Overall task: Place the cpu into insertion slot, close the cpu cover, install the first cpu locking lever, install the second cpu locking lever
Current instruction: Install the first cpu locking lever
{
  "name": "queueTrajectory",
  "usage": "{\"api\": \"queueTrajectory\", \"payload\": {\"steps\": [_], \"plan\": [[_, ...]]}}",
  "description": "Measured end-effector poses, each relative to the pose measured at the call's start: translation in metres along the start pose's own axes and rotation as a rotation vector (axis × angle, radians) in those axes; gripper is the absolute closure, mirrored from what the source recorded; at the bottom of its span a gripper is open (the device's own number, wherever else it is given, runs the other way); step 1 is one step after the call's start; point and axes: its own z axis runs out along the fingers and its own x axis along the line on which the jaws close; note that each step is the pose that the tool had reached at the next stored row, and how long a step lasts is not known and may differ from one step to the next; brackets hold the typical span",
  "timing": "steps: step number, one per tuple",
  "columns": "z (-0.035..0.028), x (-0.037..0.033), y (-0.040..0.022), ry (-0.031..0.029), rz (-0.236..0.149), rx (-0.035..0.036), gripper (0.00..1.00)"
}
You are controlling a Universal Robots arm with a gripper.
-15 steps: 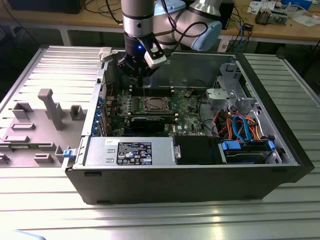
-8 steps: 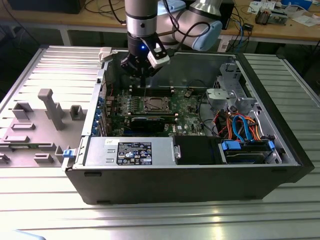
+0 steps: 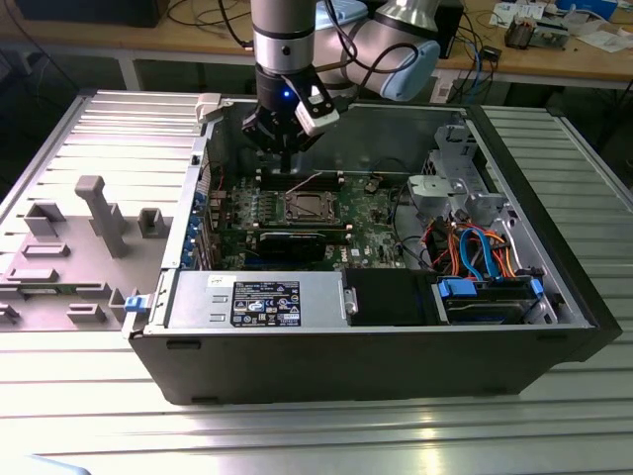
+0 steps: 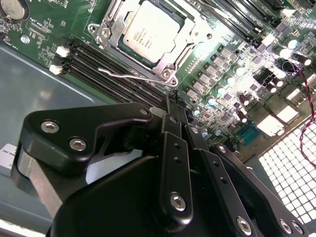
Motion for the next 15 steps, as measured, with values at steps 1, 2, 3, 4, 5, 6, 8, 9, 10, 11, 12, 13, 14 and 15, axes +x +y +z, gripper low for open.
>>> {"api": "queueTrajectory", "payload": {"steps": [1, 2, 3, 4, 5, 6, 8, 9, 10, 11, 12, 13, 14, 15], "plan": [[0.0, -0.0001, 0.0, 0.0, 0.0, 0.0, 0.89], [0.0002, -0.0001, 0.0, 0.0, 0.0, 0.0, 0.89], [0.0003, -0.0001, 0.0, 0.0, 0.0, 0.0, 0.89], [0.0003, -0.0001, 0.0, 0.0, 0.0, 0.0, 0.89], [0.0003, -0.0001, 0.0, 0.0, 0.0, 0.0, 0.89], [0.0003, -0.0001, 0.0, 0.0, 0.0, 0.0, 0.89], [0.0003, -0.0001, 0.0, 0.0, 0.0, 0.0, 0.89], [0.0003, -0.0001, 0.0, 0.0, 0.0, 0.0, 0.89], [0.0004, -0.0001, 0.0, 0.0, 0.0, -0.0001, 0.89], [0.0004, -0.0001, 0.0, 0.0, 0.0, 0.0, 0.89], [0.0004, -0.0001, 0.0, 0.0, 0.0, 0.0, 0.89], [0.0005, -0.0001, 0.0, -0.0001, 0.0, -0.0003, 0.89], [0.0008, -0.0004, -0.0002, -0.0004, 0.0, -0.0017, 0.89], [0.0015, -0.0014, -0.0007, -0.0008, 0.0, -0.0057, 0.89]]}}
